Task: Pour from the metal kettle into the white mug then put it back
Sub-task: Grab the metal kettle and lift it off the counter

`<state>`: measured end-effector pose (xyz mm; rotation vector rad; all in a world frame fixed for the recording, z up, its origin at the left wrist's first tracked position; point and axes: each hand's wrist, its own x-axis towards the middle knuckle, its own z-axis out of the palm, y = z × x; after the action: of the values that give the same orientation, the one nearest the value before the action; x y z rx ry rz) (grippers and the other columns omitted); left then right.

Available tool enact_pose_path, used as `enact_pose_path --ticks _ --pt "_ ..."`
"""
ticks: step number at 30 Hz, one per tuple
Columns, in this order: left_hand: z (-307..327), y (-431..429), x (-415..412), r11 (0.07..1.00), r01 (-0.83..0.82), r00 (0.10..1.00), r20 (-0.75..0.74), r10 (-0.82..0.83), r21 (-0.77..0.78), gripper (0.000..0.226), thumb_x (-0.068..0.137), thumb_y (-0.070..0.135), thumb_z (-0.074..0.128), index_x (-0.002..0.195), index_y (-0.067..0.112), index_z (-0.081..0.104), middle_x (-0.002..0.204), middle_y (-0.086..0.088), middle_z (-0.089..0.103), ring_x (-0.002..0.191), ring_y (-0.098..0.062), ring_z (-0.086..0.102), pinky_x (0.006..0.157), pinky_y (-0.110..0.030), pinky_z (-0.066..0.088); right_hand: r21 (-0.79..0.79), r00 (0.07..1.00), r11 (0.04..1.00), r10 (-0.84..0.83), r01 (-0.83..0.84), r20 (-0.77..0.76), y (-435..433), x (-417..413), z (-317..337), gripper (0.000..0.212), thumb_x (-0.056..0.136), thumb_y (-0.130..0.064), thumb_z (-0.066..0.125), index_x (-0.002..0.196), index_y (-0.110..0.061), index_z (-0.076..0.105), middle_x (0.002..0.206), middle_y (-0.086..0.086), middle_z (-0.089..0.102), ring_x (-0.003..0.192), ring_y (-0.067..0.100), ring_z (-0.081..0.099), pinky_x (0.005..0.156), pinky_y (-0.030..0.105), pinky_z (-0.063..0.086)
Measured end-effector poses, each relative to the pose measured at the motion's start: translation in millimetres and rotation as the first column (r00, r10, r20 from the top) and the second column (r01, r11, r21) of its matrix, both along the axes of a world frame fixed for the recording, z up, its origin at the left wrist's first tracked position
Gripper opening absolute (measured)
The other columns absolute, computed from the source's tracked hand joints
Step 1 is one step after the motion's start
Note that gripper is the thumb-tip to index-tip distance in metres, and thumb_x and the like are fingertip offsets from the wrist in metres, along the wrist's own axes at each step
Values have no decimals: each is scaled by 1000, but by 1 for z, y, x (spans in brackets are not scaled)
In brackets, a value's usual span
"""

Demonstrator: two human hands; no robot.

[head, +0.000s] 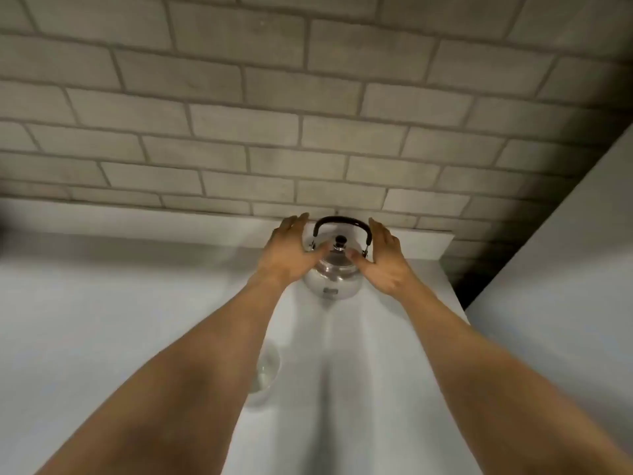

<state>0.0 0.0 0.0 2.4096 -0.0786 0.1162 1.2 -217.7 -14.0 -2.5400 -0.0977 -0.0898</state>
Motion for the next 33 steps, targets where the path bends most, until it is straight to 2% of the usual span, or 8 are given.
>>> enact_pose_path --ticks 3,7,11,17,22,29,31,33 --pt "-8 -18 27 999 -8 995 -97 3 -46 94 92 53 68 166 26 17 174 -3 20 157 -26 27 123 -42 31 58 998 996 62 -60 -30 -4 31 -4 103 96 -48 69 168 -13 4 176 5 11 160 28 10 124 36 18" --pt "-15 -30 45 996 12 992 -126 -23 -91 84 98 26 66 167 25 17 168 -11 35 149 -32 41 121 -42 35 96 987 984 154 -149 -51 -3 54 -10 93 97 -27 72 167 -14 11 170 9 28 154 27 31 123 39 29" --pt "-17 -33 57 994 -49 995 -94 40 -100 60 103 22 60 160 21 39 151 -13 58 135 -32 56 115 -41 42 138 983 974 173 -180 59 -6 69 -13 62 98 -29 70 155 -21 46 128 -1 62 109 16 61 100 33 49" --pt "-19 -35 62 998 -63 998 10 63 -25 29 104 25 60 126 13 73 120 -14 73 112 -32 65 95 -38 49 133 962 954 260 -270 88 -7 85 -11 33 101 -42 62 128 -24 69 107 -7 77 99 14 71 89 32 55" --pt "-8 -34 45 999 -33 999 -6 33 -5 28 103 28 60 119 10 75 114 -14 72 107 -32 65 93 -46 52 145 970 961 221 -234 99 -8 69 -1 9 96 -52 67 97 -43 66 73 -30 67 71 -9 63 64 9 40" --pt "28 -39 -11 997 15 991 135 -5 -73 30 101 34 62 126 21 73 102 -4 65 97 -28 66 81 -34 50 172 967 970 135 -173 216 -14 6 53 22 89 -60 66 78 -42 63 71 -35 67 70 -10 63 56 7 40" --pt "35 -39 -38 988 36 980 197 -5 -153 39 98 39 66 132 20 69 116 -7 68 96 -26 70 89 -41 56 151 964 978 104 -144 246 -16 -16 64 24 88 -60 66 81 -37 66 68 -29 68 71 -10 63 55 7 40" --pt "35 -38 -68 970 55 977 211 -4 -238 63 91 47 73 146 19 56 139 -8 58 118 -26 64 101 -43 54 121 958 985 82 -119 274 -17 -39 74 26 89 -61 64 86 -35 69 68 -21 68 73 -10 62 54 7 37"
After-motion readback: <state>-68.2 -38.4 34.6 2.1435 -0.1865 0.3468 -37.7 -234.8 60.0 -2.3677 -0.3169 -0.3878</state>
